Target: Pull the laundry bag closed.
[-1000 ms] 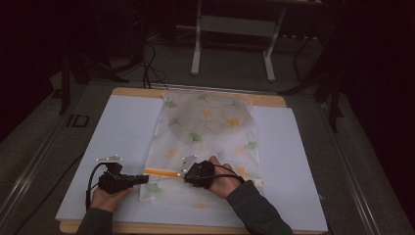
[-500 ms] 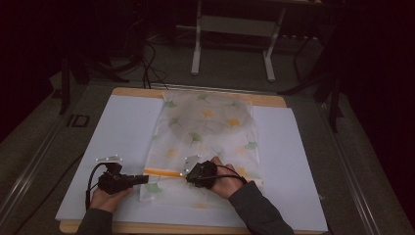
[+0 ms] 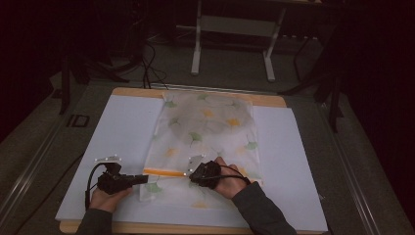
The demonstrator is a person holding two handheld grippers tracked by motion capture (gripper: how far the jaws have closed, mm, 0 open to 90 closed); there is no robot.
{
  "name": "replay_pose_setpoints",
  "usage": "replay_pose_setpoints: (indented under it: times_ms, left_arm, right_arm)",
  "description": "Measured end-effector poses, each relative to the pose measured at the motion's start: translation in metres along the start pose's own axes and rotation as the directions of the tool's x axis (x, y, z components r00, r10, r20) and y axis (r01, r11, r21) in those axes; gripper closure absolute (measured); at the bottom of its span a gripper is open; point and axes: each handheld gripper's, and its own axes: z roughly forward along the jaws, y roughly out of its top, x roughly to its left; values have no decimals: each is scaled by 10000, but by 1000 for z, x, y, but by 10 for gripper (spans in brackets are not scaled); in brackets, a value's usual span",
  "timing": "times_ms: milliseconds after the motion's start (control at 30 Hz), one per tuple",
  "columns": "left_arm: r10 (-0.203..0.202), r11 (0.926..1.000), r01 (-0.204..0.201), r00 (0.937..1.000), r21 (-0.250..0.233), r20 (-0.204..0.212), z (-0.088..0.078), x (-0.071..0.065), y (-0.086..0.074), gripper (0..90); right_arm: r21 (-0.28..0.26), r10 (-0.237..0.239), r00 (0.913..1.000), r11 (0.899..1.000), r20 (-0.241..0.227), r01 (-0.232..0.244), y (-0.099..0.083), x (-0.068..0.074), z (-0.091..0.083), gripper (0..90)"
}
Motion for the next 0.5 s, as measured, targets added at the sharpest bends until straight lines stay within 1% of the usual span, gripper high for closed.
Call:
replay_pose_setpoints:
  times_ms: [100,233,500]
  left_arm:
    - [14,10000,-14,10000,55,-21,0,0,0,891]
    - [23,10000,-23,10000,59,-5,0,0,0,891]
    - [11,10000,-11,10000,52,-5,1,0,0,891]
  right_arm:
    - [-46,48,10000,10000,-50,-48,-1,0,-1,900]
    - [16,-62,10000,10000,-63,62,-1,1,-1,900]
    - [41,30,9999,10000,-100,-29,-6,-1,-3,900]
